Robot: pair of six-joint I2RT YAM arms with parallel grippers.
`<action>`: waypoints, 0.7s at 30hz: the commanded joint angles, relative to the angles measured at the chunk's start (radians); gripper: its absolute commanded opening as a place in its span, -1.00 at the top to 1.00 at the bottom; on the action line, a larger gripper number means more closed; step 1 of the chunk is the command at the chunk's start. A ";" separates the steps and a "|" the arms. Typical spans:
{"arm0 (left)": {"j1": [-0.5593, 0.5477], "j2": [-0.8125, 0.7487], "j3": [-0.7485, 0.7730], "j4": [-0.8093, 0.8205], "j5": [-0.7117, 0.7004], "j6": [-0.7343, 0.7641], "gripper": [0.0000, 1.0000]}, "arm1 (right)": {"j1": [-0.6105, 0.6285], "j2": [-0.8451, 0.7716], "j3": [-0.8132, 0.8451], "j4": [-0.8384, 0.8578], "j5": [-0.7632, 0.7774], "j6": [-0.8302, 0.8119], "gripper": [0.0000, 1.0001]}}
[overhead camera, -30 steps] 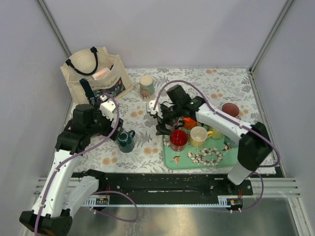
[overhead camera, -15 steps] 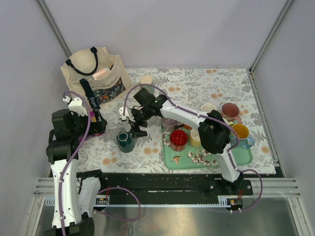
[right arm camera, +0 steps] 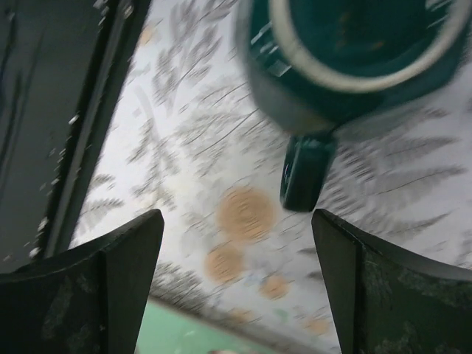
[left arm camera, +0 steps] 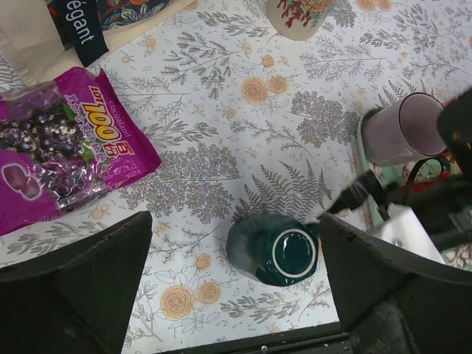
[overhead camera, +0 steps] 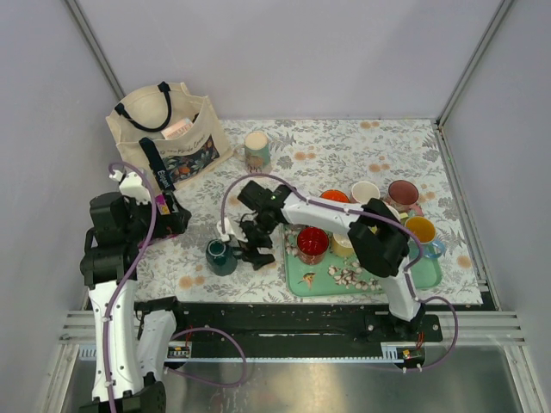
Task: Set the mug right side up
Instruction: Move the cup to the center of the board, then place the cup on the tray.
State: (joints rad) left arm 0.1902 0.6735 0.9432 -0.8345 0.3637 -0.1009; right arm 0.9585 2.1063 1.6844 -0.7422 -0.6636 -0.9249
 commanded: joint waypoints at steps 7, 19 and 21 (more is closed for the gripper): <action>0.005 0.044 -0.009 0.110 0.069 -0.040 -0.95 | 0.034 -0.261 -0.242 0.139 0.117 0.213 -0.83; 0.006 -0.051 0.040 0.080 0.026 -0.036 -0.95 | 0.062 -0.117 -0.232 0.449 0.141 0.728 -0.61; 0.011 -0.057 0.048 0.068 0.026 -0.025 -0.95 | 0.065 -0.085 -0.226 0.454 0.131 0.729 -0.54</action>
State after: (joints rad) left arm 0.1905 0.6415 0.9417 -0.7883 0.3958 -0.1249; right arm 1.0073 1.9633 1.4361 -0.3668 -0.5331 -0.3061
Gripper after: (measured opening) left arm 0.976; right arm 0.801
